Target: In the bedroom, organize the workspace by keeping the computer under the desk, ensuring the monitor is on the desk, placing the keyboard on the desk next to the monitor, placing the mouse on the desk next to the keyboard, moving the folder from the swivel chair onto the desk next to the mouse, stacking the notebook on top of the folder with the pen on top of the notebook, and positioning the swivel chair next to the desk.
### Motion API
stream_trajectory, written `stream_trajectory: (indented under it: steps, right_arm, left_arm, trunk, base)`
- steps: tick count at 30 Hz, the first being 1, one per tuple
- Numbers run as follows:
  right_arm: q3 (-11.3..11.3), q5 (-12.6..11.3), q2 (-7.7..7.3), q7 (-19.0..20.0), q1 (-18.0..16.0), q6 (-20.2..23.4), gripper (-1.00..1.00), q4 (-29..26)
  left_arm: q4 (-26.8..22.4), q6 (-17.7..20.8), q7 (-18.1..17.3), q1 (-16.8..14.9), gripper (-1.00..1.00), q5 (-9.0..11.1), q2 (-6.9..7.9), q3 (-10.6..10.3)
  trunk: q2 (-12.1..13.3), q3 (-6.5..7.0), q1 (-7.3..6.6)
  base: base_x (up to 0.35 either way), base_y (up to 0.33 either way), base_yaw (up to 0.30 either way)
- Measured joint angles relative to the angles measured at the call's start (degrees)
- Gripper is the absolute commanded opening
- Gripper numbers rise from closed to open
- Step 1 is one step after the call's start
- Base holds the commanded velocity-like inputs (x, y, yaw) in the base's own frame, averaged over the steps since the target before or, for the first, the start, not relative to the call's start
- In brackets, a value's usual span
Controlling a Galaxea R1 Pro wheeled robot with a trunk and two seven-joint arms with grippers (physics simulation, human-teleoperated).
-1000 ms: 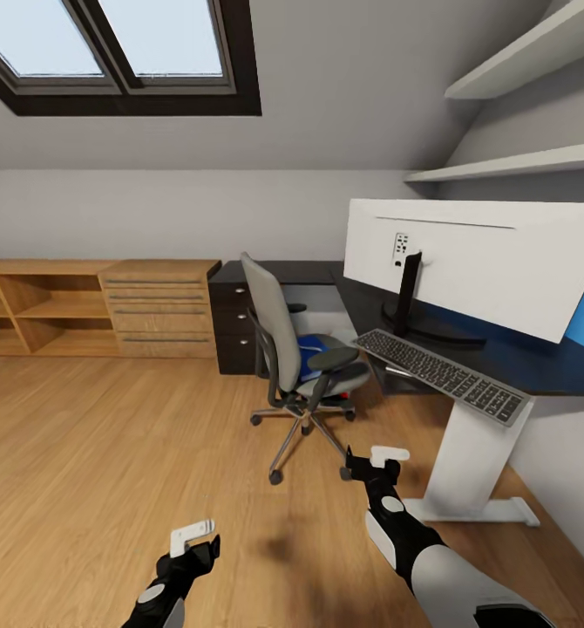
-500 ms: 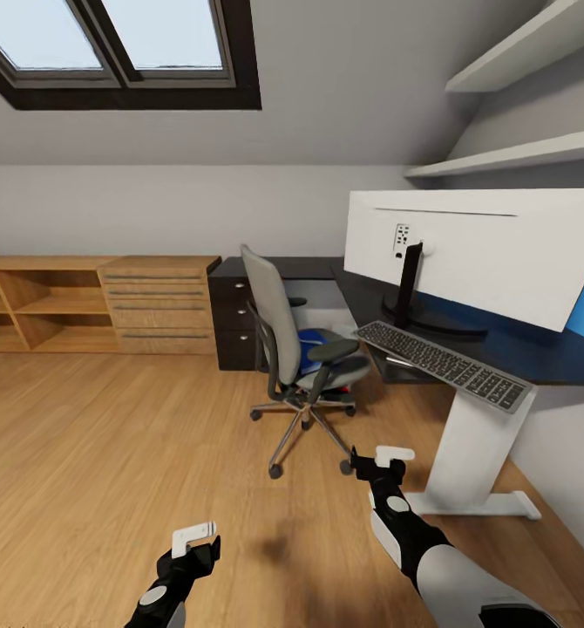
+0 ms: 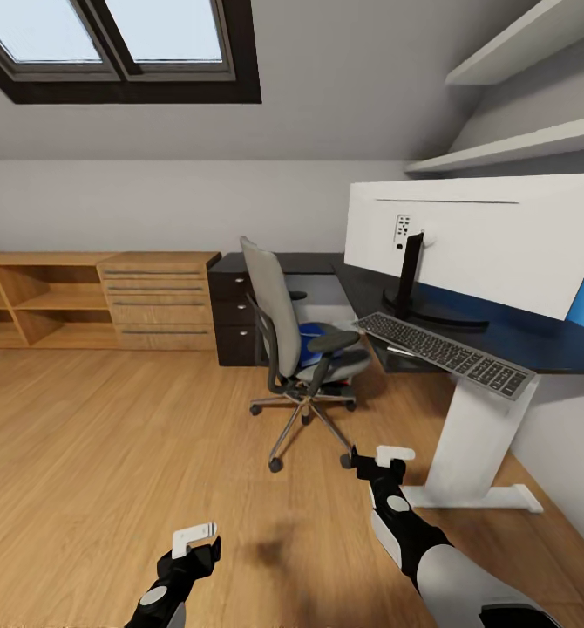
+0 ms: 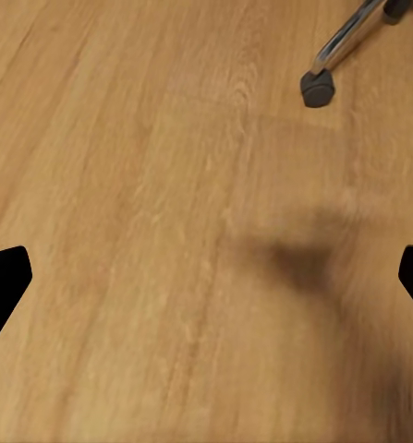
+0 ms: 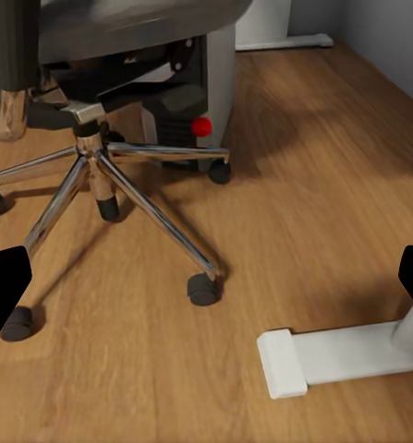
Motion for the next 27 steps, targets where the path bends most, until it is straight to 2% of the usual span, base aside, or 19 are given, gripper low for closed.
stream_trajectory:
  steps: [19, 27]
  right_arm:
    - [0.0, -0.1, 0.0, 0.0, 0.0, 0.0, 1.0, 0.0]
    - [0.0, -0.1, 0.0, -0.1, 0.0, -1.8, 1.0, 0.1]
  left_arm:
    - [1.9, -0.2, 0.1, 0.0, 1.0, -0.1, 0.0, 0.0]
    - [1.9, -0.3, 0.0, 0.0, 1.0, -0.1, 0.04, 0.0]
  trunk:
    - [-7.6, -3.41, 4.17]
    - [-10.8, -4.85, 5.93]
  base:
    - [0.0, 0.0, 0.0]
    - [0.0, 0.0, 0.0]
